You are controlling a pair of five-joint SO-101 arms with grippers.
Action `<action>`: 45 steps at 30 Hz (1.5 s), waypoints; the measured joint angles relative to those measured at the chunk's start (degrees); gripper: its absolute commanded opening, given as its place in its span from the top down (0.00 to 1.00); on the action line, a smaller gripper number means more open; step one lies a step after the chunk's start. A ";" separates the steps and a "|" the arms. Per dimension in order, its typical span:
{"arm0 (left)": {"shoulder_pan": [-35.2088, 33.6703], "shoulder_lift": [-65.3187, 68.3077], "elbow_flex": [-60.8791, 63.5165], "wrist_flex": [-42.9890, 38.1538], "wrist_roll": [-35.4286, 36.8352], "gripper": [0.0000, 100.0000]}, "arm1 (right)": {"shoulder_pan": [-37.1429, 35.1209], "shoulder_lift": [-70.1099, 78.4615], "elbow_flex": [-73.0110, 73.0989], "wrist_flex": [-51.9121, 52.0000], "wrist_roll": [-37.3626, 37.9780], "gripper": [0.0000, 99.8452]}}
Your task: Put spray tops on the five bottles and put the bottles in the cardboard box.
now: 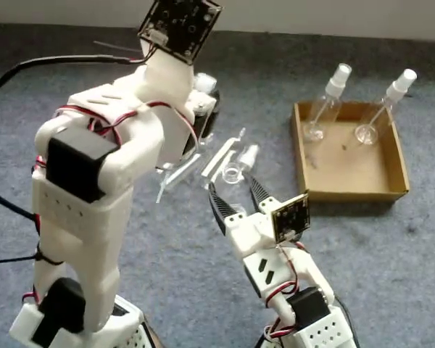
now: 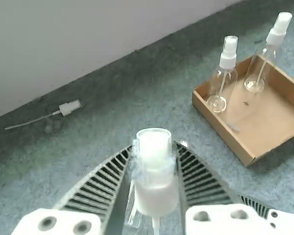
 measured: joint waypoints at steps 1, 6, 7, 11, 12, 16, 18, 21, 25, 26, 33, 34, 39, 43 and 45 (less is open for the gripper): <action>0.00 -1.76 2.11 -1.93 0.70 1.00 | 0.00 0.00 0.00 0.00 0.00 0.98; 1.67 -11.52 12.84 -9.32 10.37 1.00 | 0.00 0.00 0.00 0.09 0.00 0.98; 2.37 -13.54 15.30 -11.25 11.43 1.00 | 0.00 0.00 0.00 0.53 0.00 0.98; 5.10 -21.98 27.08 -22.07 12.31 1.00 | -0.35 0.00 0.00 1.67 0.00 0.98; 5.36 -23.74 30.51 -25.58 12.40 1.00 | -0.35 0.00 0.00 1.67 0.00 0.98; 7.91 -30.42 45.98 -41.05 12.40 1.00 | -0.35 0.00 0.00 1.85 0.00 0.98; 8.09 -33.32 53.54 -48.88 12.40 1.00 | -0.35 0.00 0.00 1.85 0.00 0.98; 7.74 -37.36 62.77 -60.13 12.22 1.00 | -0.35 0.00 0.00 1.85 0.00 0.98; 8.00 -40.79 68.84 -69.45 6.15 1.00 | -0.35 0.00 0.00 2.81 0.00 0.98; 8.18 -41.14 68.92 -70.15 5.01 1.00 | -0.35 0.00 0.00 3.52 0.00 0.98; 8.18 -42.02 69.54 -71.47 3.78 1.00 | -0.35 0.00 0.00 4.57 0.00 0.98; 8.18 -42.02 69.54 -71.38 3.78 1.00 | -0.35 0.00 0.00 4.57 0.00 0.98; 8.35 -42.37 69.54 -66.37 3.78 1.00 | -0.35 0.00 0.00 4.57 0.00 0.98; 8.18 -42.37 69.54 -62.15 5.19 1.00 | -0.35 0.00 0.00 4.57 0.00 0.98; 8.26 -42.37 69.54 -62.15 7.30 1.00 | -0.35 0.00 0.00 4.57 0.00 0.98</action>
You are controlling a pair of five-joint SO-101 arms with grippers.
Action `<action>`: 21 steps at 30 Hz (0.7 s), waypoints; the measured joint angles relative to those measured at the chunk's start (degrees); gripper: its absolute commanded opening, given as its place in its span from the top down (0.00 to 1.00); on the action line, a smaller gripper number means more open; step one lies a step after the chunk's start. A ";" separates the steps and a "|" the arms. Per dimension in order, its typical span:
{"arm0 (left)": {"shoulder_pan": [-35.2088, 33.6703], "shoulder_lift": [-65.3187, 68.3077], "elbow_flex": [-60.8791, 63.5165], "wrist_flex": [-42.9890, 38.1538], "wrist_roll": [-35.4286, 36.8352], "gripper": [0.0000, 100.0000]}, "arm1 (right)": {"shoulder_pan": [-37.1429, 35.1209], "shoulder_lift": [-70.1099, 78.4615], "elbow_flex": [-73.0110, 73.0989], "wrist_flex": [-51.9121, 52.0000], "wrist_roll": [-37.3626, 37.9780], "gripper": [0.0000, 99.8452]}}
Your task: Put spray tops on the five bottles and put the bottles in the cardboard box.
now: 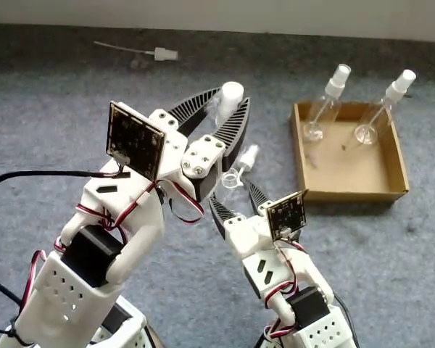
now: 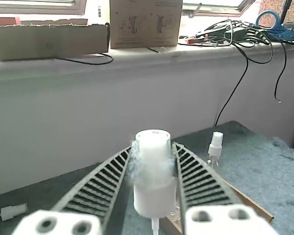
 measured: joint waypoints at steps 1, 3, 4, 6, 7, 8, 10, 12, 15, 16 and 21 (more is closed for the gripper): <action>0.00 0.00 0.00 0.09 0.88 1.00 | 0.00 0.00 0.00 0.00 0.00 0.98; -0.09 0.00 0.00 0.09 1.58 1.00 | 0.00 0.00 0.00 0.00 0.00 0.98; -0.09 0.00 0.00 0.09 1.76 1.00 | 0.00 0.00 0.00 0.00 0.00 0.98; 0.00 0.00 -0.53 0.09 1.76 1.00 | 0.00 0.00 0.00 0.00 0.00 0.98; 0.00 0.00 -1.14 0.09 1.76 1.00 | 0.00 0.00 0.00 0.00 0.00 0.98; 0.00 0.00 -1.85 0.09 1.76 1.00 | 0.00 0.00 0.00 0.00 0.00 0.98; -0.09 0.00 -3.34 0.09 1.76 1.00 | 0.00 0.00 0.00 0.00 0.00 0.98; -0.09 0.00 -4.31 0.09 1.76 1.00 | 0.00 0.00 0.00 0.00 0.00 0.98; -0.09 0.00 -4.75 0.09 1.76 1.00 | 0.00 0.00 0.00 0.00 0.00 0.98; -0.09 0.00 -4.75 0.09 1.76 1.00 | 0.00 0.00 0.00 0.00 0.00 0.98; -0.09 0.00 -4.75 0.09 1.76 1.00 | 0.00 0.00 0.00 0.00 0.00 0.98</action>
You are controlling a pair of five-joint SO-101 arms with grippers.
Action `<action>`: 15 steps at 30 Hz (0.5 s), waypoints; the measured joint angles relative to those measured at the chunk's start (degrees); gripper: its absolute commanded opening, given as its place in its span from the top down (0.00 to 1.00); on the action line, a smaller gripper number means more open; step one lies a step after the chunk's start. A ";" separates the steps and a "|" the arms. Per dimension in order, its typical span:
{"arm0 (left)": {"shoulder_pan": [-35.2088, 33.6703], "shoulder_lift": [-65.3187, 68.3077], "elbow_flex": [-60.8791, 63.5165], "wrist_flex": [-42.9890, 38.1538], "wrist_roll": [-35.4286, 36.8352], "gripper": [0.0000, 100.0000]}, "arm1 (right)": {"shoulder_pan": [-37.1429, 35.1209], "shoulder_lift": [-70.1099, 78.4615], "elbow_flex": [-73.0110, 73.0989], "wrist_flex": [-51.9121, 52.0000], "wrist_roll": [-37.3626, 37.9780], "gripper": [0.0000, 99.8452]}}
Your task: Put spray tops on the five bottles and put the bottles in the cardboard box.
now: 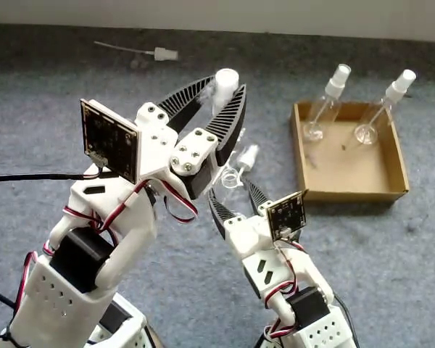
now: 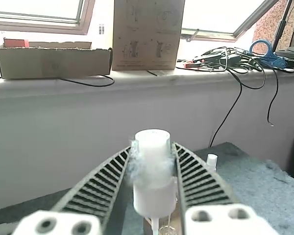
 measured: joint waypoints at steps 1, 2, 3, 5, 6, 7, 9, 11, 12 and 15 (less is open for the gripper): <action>0.00 0.00 0.00 0.00 0.00 1.00 | 0.00 0.00 0.00 0.00 0.00 0.98; 0.00 0.00 0.09 0.00 0.00 1.00 | 0.00 0.00 0.00 0.00 0.00 0.98; 0.00 -0.09 0.70 0.00 0.00 1.00 | 0.00 0.00 0.00 0.00 0.00 0.98; 0.00 -0.09 2.37 0.00 0.00 1.00 | 0.00 0.00 0.00 0.00 0.00 0.98; 0.00 -0.09 3.43 0.00 0.00 1.00 | 0.00 0.00 0.00 0.00 0.00 0.98; 0.09 -0.09 4.66 0.00 0.00 1.00 | 0.00 0.00 0.00 0.00 0.00 0.98; 0.09 0.00 6.51 0.00 0.00 1.00 | 0.00 0.00 0.00 0.00 0.00 0.98; 0.09 0.00 7.74 0.00 0.18 1.00 | 0.00 0.00 0.00 0.00 0.00 0.98; 0.09 0.00 8.35 0.00 0.18 1.00 | 0.00 0.00 0.00 0.00 0.00 0.98; 0.00 0.00 11.34 0.00 0.53 1.00 | 0.00 0.00 0.00 0.00 0.00 0.98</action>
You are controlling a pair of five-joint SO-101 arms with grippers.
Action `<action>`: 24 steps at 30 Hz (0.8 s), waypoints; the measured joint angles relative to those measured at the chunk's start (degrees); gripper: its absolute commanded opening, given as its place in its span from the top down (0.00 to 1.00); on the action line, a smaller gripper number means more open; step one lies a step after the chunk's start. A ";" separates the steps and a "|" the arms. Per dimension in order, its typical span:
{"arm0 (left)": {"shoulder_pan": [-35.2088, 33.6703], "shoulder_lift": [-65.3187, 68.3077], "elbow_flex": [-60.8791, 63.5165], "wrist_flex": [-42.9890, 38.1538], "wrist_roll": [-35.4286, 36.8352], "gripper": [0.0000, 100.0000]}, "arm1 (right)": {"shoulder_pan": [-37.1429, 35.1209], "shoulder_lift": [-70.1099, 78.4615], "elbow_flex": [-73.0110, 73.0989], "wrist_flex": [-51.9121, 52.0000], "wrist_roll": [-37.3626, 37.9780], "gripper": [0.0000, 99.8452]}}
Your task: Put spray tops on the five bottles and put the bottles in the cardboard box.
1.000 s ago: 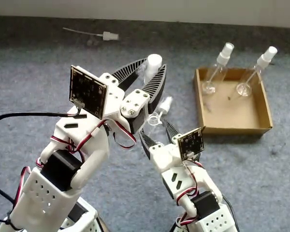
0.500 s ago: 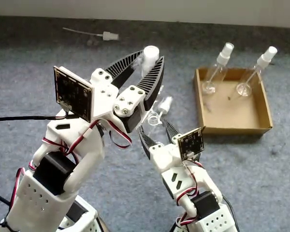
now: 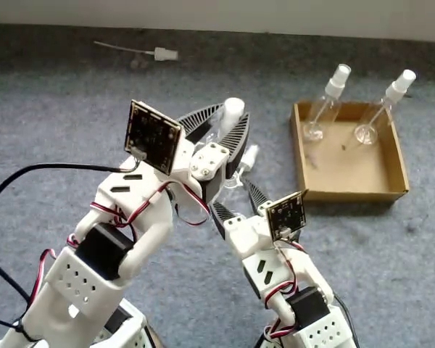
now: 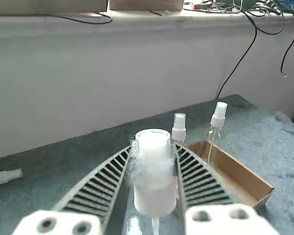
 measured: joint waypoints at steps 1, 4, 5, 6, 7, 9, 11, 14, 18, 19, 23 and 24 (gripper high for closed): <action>0.00 0.00 1.41 0.00 0.44 1.00 | 0.00 0.00 0.00 0.00 0.00 0.98; 0.09 0.00 5.98 0.00 4.75 1.00 | -0.09 0.00 0.00 0.00 0.00 0.98; 0.00 0.00 7.47 0.00 6.33 1.00 | -0.09 0.00 0.00 0.00 0.00 0.98; 0.00 0.00 8.70 0.00 7.82 1.00 | -0.09 0.00 0.00 0.00 0.00 0.98; 0.00 0.00 10.11 -0.35 8.88 1.00 | -0.09 0.00 0.00 0.00 0.00 0.98; 0.09 0.00 12.66 -1.93 9.93 1.00 | -0.09 0.00 0.00 0.00 0.00 0.98; 0.18 0.00 15.91 -4.75 10.29 1.00 | 0.09 0.00 0.00 0.00 0.00 0.98; 0.44 -0.79 20.22 -9.58 10.37 1.00 | 0.09 0.09 0.00 0.09 0.00 0.98; 1.05 -5.01 24.09 -11.25 10.73 1.00 | -0.09 0.09 0.00 0.09 0.00 0.98; 1.58 -6.59 25.05 -11.25 10.46 1.00 | -0.18 0.00 0.00 0.09 0.00 0.98; 2.11 -12.57 29.36 -11.43 10.37 1.00 | -0.26 0.00 0.00 0.09 0.09 0.98; 2.20 -13.80 30.15 -11.43 10.37 1.00 | -0.26 0.00 0.00 0.09 0.18 0.98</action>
